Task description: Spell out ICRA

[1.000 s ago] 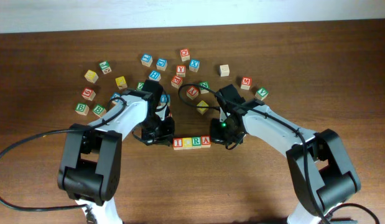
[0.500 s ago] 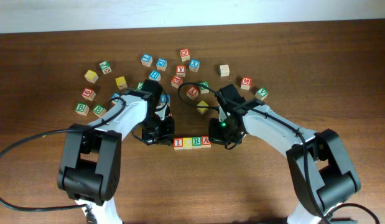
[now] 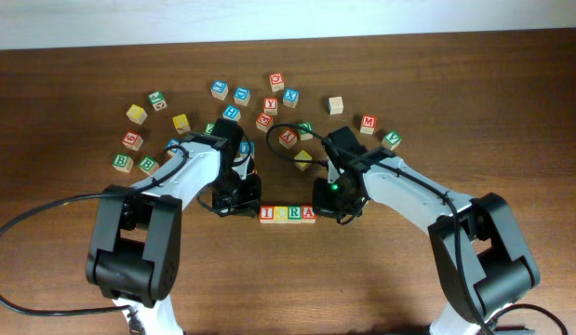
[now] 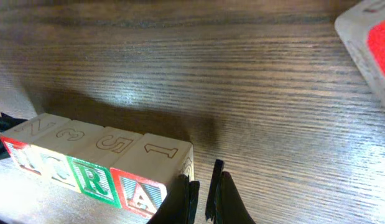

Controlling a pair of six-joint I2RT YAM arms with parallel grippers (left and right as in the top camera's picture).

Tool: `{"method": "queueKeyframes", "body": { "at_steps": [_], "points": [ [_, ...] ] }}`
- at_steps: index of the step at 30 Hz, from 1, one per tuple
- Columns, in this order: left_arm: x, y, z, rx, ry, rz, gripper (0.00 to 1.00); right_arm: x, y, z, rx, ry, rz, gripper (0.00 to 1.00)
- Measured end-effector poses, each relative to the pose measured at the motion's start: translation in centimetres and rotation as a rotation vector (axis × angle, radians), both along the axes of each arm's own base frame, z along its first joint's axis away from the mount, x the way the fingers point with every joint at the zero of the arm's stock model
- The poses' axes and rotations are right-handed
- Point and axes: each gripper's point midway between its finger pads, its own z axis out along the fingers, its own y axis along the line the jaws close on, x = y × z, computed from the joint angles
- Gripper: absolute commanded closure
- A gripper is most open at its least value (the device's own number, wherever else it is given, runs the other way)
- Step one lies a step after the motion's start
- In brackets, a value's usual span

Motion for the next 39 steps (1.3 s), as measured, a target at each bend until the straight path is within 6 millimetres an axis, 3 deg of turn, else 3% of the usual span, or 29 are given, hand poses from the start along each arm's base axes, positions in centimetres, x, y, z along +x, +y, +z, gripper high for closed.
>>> {"method": "queueKeyframes", "body": {
  "at_steps": [9,12,14,16,19,20,21,22,24,25,26,28,31,39],
  "points": [
    [-0.6,2.3,-0.6,0.132,0.013,-0.010,1.00,0.8,-1.7,-0.5,-0.105,-0.046,-0.005,0.96],
    [-0.8,3.1,-0.6,0.161,0.023,-0.004,1.00,1.1,-1.9,0.8,-0.133,-0.041,0.012,0.96],
    [-0.2,3.8,0.3,0.171,-0.010,0.011,1.00,1.9,-2.1,2.7,-0.153,-0.066,0.017,0.96],
    [0.7,4.6,2.7,0.178,-0.090,0.033,1.00,2.0,-2.6,5.6,-0.176,-0.098,0.014,0.96],
    [1.7,6.1,9.0,0.187,-0.281,0.076,1.00,1.6,-4.1,13.2,-0.177,-0.249,-0.011,0.96],
    [1.7,6.5,11.4,0.189,-0.358,0.090,0.93,1.0,-4.6,15.1,-0.173,-0.287,-0.019,0.94],
    [1.7,6.8,13.5,0.187,-0.428,0.101,0.57,-0.7,-5.7,17.6,-0.169,-0.328,-0.028,0.89],
    [1.5,7.2,15.9,0.184,-0.507,0.112,0.00,-2.3,-6.6,19.8,-0.156,-0.371,-0.037,0.80],
    [1.2,7.8,18.7,0.191,-0.605,0.132,0.01,-5.6,-8.2,22.6,-0.141,-0.413,-0.043,0.50],
    [0.9,8.1,19.6,0.199,-0.633,0.139,0.01,-7.0,-9.0,23.6,-0.134,-0.435,-0.046,0.09],
    [0.7,8.3,19.9,0.202,-0.646,0.143,0.01,-8.8,-9.8,24.4,-0.128,-0.447,-0.047,0.02],
    [0.6,8.5,20.0,0.211,-0.644,0.145,0.01,-10.3,-10.5,25.2,-0.117,-0.467,-0.054,0.02],
    [0.6,8.5,20.0,0.214,-0.645,0.145,0.01,-12.4,-11.4,24.8,-0.138,-0.427,-0.040,0.02],
    [0.6,8.5,20.0,0.214,-0.645,0.145,0.01,-11.8,-11.1,23.8,-0.162,-0.371,-0.029,0.02]
  ]
}}
